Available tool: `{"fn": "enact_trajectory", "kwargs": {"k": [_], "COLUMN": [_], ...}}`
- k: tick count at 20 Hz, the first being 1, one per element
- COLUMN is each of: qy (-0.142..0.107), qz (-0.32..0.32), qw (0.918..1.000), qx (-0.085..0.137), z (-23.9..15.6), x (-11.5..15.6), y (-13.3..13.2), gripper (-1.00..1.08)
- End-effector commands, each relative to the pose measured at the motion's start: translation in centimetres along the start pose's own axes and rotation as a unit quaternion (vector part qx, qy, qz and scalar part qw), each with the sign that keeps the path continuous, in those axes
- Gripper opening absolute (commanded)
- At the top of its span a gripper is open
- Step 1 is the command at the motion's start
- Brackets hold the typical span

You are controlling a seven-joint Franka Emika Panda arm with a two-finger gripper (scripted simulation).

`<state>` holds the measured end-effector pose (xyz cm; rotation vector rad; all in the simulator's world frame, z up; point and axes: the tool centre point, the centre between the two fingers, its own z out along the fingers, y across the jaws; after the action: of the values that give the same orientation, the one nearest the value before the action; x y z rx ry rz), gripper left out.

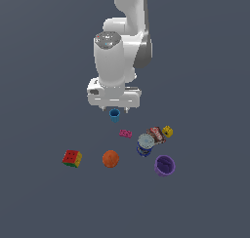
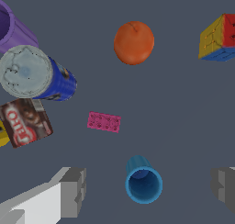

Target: Pick up a designated object from a clutter of objects.

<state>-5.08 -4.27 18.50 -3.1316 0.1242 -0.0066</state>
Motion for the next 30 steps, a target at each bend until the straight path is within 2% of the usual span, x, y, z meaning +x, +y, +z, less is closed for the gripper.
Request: {"fn": "enact_trajectory", "kwargs": {"k": [1, 8, 15, 30], "qy": [0.000, -0.001, -0.002, -0.002], "qz": [0.002, 0.007, 0.010, 0.011], "qw": [1.0000, 1.0000, 0.9999, 0.9999], "qx": [0.000, -0.002, -0.003, -0.004], "z": [2.1, 6.6, 8.8, 10.7], "x": [-1.3, -4.9, -7.3, -7.9], "y": [0.5, 1.5, 2.1, 2.2], "gripper": [1.00, 1.00, 1.00, 1.00]}}
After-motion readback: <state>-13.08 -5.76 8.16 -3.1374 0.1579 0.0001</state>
